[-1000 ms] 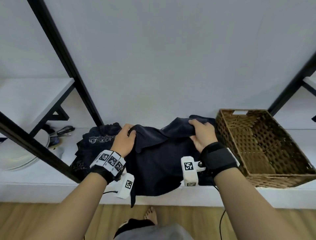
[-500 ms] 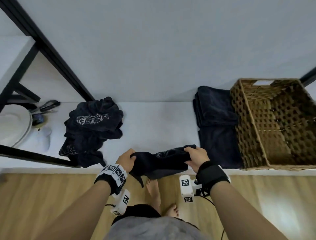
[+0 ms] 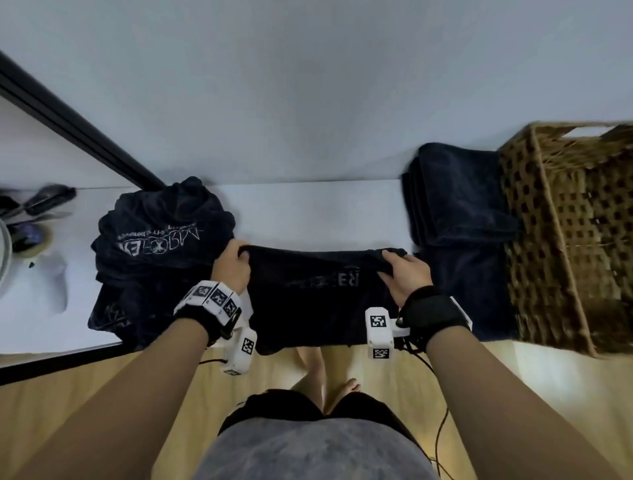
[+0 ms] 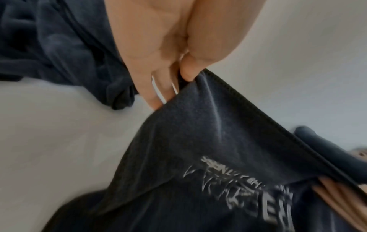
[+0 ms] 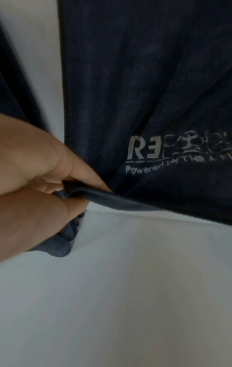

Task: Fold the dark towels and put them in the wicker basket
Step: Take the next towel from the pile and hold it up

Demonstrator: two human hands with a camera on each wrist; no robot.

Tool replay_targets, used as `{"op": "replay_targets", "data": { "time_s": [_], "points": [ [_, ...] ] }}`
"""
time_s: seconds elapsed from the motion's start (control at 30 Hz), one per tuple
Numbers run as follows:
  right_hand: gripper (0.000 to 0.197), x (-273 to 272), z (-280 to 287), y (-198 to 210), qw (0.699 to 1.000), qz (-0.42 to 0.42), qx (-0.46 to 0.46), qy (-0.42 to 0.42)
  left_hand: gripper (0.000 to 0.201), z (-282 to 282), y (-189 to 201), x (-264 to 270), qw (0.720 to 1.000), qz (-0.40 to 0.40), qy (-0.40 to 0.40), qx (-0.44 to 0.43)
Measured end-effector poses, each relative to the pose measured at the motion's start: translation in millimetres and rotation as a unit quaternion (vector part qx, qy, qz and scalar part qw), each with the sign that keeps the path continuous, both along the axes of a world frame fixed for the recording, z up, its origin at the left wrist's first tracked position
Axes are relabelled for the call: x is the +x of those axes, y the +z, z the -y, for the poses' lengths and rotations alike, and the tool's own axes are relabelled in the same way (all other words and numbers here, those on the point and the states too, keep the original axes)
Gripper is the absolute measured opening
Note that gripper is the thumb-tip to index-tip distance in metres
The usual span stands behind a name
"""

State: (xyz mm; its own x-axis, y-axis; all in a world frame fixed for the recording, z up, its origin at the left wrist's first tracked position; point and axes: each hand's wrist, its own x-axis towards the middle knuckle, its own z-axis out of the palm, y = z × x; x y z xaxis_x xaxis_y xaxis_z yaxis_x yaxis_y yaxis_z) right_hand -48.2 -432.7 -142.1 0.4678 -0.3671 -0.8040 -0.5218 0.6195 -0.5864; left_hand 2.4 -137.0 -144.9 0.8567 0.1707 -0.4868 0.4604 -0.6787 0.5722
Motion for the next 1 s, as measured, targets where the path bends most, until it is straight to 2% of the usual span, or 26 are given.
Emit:
{"op": "replay_targets", "data": {
  "time_s": [0.07,0.13,0.2,0.3,0.37,0.4,0.43,0.5,0.57,0.63,0.73,0.8,0.83,0.93,1.0],
  "points": [
    [0.008,12.7,-0.6,-6.5,0.999,0.022,0.022,-0.015,0.021,-2.2,6.1,23.2,0.998,0.048,0.012,0.025],
    [0.034,22.2,-2.6,-15.0,0.997,0.045,0.056,-0.03,0.022,-1.3,5.8,43.1,0.996,0.072,-0.012,0.055],
    [0.063,28.3,-2.7,-26.3,0.992,0.07,0.097,-0.027,0.022,1.7,-2.1,54.9,0.996,0.064,-0.022,0.06],
    [0.075,30.4,-3.0,-40.7,0.991,0.092,0.089,0.047,0.02,7.3,-23.5,62.7,0.999,0.02,0.03,0.007],
    [0.072,25.8,-2.9,-46.6,0.986,0.087,-0.005,0.146,0.02,9.4,-35.9,66.1,0.994,-0.01,0.093,-0.047],
    [0.07,21.7,-2.2,-48.0,0.97,0.079,-0.085,0.216,0.019,10.3,-40.7,68.0,0.991,-0.016,0.114,-0.062],
    [0.067,16.8,-1.9,-48.8,0.938,0.07,-0.172,0.293,0.017,10.8,-44.5,69.7,0.99,-0.017,0.123,-0.071],
    [0.062,5.3,-2.6,-50.8,0.839,0.061,-0.309,0.444,0.014,12.5,-49.5,72.2,0.989,-0.013,0.122,-0.08],
    [0.07,-4.9,-5.1,-55.6,0.741,0.049,-0.355,0.569,0.013,14.4,-51.8,74.2,0.989,-0.014,0.122,-0.086],
    [0.085,-10.2,-7.2,-61.3,0.669,0.021,-0.377,0.64,0.012,16.6,-51.0,76.1,0.989,-0.011,0.125,-0.074],
    [0.102,-12.2,-11.6,-66.4,0.588,-0.024,-0.443,0.676,0.012,16.7,-47.3,73.8,0.995,0.037,0.094,-0.003],
    [0.107,-12.4,-17.6,-66.7,0.546,-0.048,-0.473,0.69,0.017,17.6,-42.5,63.7,0.993,0.076,0.016,0.084],
    [0.107,-12.3,-21.1,-66.6,0.537,-0.059,-0.477,0.693,0.021,19.3,-41.2,54.4,0.988,0.093,-0.034,0.116],
    [0.107,-11.0,-27.7,-64.4,0.539,-0.085,-0.463,0.699,0.031,31.5,-38.8,12.2,0.962,0.078,-0.212,0.154],
    [0.107,-10.0,-28.6,-63.2,0.538,-0.093,-0.459,0.701,0.058,38.0,-46.6,-16.4,0.927,-0.002,-0.331,0.176]
  ]
}}
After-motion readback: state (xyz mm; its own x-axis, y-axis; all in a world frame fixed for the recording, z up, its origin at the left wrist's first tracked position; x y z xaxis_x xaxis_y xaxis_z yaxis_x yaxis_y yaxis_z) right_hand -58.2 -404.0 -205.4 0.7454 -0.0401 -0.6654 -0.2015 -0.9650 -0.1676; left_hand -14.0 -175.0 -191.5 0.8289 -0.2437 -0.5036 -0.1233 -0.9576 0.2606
